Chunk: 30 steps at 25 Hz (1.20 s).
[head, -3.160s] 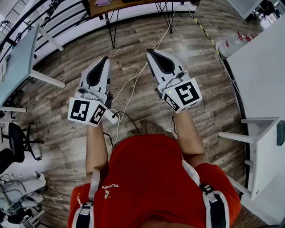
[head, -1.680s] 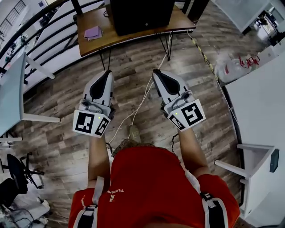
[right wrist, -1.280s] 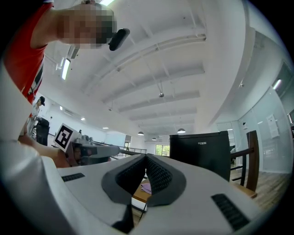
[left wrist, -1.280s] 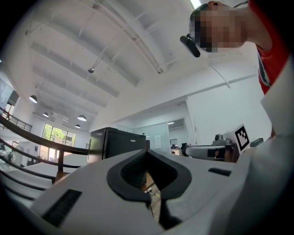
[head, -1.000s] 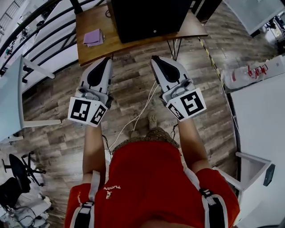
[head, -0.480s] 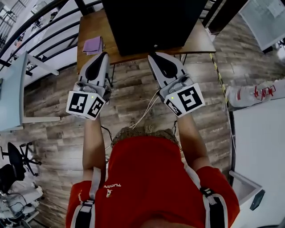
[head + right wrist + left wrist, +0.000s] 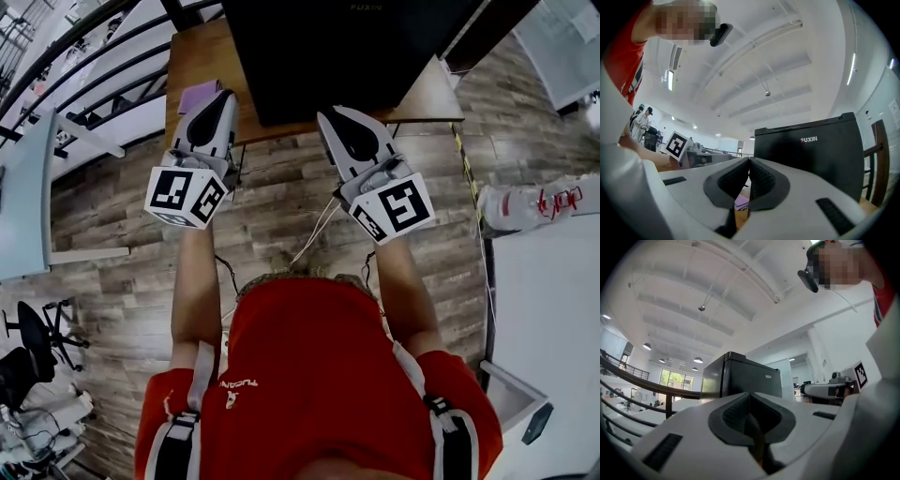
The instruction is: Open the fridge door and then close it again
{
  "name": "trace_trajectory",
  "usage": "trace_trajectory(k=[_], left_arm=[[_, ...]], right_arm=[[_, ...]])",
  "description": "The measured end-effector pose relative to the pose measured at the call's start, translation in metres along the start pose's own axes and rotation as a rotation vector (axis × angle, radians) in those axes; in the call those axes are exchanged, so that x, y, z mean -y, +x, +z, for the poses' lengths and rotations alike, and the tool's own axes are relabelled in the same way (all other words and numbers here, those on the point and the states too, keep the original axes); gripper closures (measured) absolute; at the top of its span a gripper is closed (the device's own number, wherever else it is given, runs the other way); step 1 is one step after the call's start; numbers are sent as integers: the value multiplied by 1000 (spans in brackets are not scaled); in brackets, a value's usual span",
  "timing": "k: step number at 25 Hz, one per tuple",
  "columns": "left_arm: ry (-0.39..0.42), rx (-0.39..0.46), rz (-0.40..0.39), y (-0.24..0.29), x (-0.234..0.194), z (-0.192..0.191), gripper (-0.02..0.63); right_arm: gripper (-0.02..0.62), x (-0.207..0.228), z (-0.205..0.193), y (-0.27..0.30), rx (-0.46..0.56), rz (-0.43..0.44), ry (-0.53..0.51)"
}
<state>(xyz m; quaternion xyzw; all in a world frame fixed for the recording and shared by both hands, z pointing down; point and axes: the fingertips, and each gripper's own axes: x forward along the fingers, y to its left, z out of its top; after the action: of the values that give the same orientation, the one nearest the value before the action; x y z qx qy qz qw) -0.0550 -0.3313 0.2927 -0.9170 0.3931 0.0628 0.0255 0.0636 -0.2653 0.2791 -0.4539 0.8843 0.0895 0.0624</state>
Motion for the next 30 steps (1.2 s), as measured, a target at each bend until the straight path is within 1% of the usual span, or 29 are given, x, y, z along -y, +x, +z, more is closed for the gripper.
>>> trace_trajectory(k=[3, 8, 12, 17, 22, 30], left_arm=[[-12, 0, -19, 15, -16, -5, 591], [-33, -13, -81, 39, -33, -13, 501], [-20, -35, -120, 58, -43, -20, 459], [-17, -69, -134, 76, -54, -33, 425], [-13, -98, -157, 90, -57, -43, 419], [-26, -99, -190, 103, -55, -47, 414]], right_arm=[[569, 4, -3, 13, -7, -13, -8], [569, 9, -8, 26, -24, -31, -27], [569, 17, -11, 34, -35, -54, -36], [569, 26, -14, 36, -48, -80, -45], [569, 34, -19, 32, -65, -106, -45], [569, 42, -25, 24, -80, -140, -34]])
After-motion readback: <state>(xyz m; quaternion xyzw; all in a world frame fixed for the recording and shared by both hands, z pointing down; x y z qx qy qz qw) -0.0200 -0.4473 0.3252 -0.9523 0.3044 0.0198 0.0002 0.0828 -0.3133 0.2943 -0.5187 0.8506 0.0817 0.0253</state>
